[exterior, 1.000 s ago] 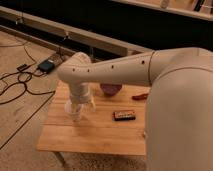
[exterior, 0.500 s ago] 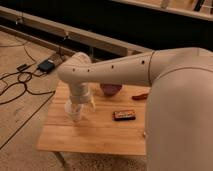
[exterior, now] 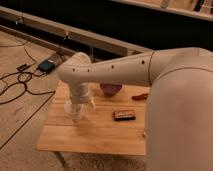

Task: Place the ceramic cup in the ceramic bowl

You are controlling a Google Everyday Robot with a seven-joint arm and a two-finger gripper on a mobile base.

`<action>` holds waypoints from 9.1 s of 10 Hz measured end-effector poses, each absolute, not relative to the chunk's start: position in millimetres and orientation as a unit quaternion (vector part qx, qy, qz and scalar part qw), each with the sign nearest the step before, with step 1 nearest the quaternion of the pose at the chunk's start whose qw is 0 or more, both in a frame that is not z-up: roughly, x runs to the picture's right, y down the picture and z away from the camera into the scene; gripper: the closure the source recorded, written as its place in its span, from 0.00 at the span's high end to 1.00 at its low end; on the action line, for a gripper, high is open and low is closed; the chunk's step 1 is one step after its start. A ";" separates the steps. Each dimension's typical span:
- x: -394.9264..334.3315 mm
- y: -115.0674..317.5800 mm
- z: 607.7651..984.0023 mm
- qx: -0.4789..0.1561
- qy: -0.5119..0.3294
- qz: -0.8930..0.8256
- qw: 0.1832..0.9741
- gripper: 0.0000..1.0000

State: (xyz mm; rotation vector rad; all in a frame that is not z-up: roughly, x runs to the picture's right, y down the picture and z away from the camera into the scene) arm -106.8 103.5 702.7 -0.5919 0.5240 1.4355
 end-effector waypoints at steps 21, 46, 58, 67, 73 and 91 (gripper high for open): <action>-142.9 94.5 815.4 -0.273 0.204 0.584 0.736 0.65; 38.1 -80.6 821.6 -0.219 0.124 0.736 0.629 0.00; 81.1 -43.5 916.0 -0.269 0.140 0.752 0.586 0.00; 89.9 -36.5 943.7 -0.295 0.131 0.744 0.585 0.66; 83.4 -42.9 936.8 -0.300 0.122 0.738 0.593 0.73; 91.5 -115.9 864.7 -0.240 0.106 0.666 0.698 0.73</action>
